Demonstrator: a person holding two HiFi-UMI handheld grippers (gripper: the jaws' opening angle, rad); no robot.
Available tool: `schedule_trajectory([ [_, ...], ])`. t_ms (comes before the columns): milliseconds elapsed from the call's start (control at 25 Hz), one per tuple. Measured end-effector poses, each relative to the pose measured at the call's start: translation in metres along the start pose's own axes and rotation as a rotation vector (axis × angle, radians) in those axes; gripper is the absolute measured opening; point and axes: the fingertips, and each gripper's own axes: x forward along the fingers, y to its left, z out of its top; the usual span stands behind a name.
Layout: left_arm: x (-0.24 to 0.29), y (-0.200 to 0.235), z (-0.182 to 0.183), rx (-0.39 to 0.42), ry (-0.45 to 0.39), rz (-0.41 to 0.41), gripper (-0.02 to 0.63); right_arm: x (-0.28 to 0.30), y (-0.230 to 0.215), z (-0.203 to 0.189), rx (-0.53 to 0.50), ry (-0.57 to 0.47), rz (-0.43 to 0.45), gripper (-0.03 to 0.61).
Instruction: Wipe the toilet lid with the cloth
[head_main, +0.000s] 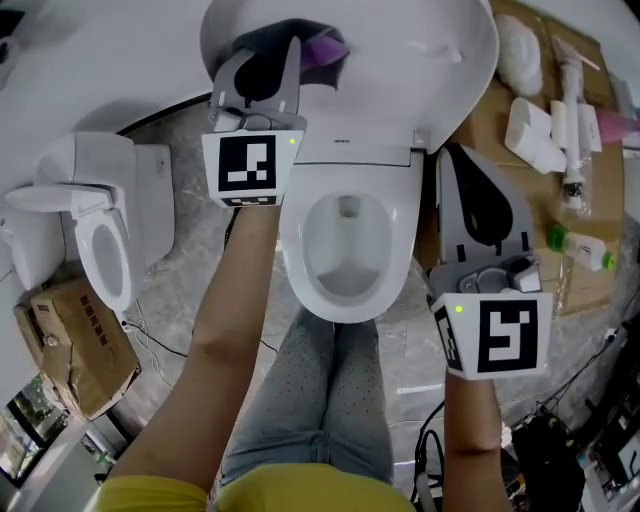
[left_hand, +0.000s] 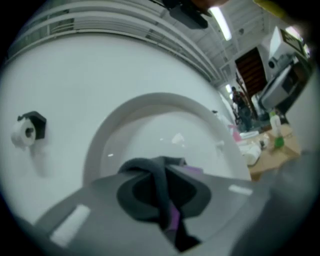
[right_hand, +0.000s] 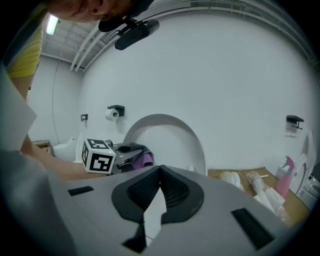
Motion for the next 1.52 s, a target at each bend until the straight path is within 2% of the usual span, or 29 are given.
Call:
schedule_trajectory([
  [120,-0.003,-0.002,-0.011,0.001,0.021,0.039,0.020,0.004,-0.001,-0.004,0.009,0.004,-0.001,0.015],
  [240,0.009,-0.027,-0.012,-0.049,0.009,0.007,0.018,0.007,-0.004,-0.007,0.015,0.008,-0.010,0.015],
  [320,0.021,-0.055,-0.008,-0.057,-0.007,-0.051,0.020,0.008,-0.005,-0.009,0.014,0.012,-0.014,0.015],
  [440,0.042,-0.108,-0.003,-0.050,-0.024,-0.186,0.020,0.008,-0.006,-0.014,0.014,0.020,-0.024,0.015],
  [600,0.063,-0.174,-0.017,-0.036,0.013,-0.356,0.018,0.004,-0.010,-0.026,0.025,0.044,-0.041,0.015],
  [680,0.065,-0.189,-0.030,-0.031,0.031,-0.410,0.018,0.004,-0.009,-0.033,0.022,0.056,-0.040,0.015],
  [760,0.059,-0.187,-0.046,-0.018,0.058,-0.427,0.018,0.006,-0.006,-0.040,0.014,0.069,-0.033,0.015],
  [920,0.034,-0.150,-0.092,-0.010,0.136,-0.385,0.018,0.016,0.000,-0.053,0.023,0.086,-0.016,0.015],
  [1080,0.003,-0.095,-0.135,-0.003,0.209,-0.292,0.018,0.029,0.010,-0.061,0.030,0.095,0.009,0.015],
  [1240,-0.023,-0.048,-0.170,-0.093,0.275,-0.150,0.020,0.039,0.022,-0.070,0.029,0.111,0.036,0.016],
  [1320,-0.026,-0.043,-0.176,-0.132,0.272,-0.106,0.020,0.040,0.024,-0.074,0.033,0.117,0.037,0.015],
  [1400,-0.022,-0.046,-0.176,-0.139,0.262,-0.072,0.020,0.039,0.023,-0.080,0.038,0.129,0.032,0.015],
  [1520,-0.011,-0.074,-0.175,-0.152,0.234,-0.104,0.020,0.031,0.017,-0.095,0.038,0.160,0.015,0.016],
])
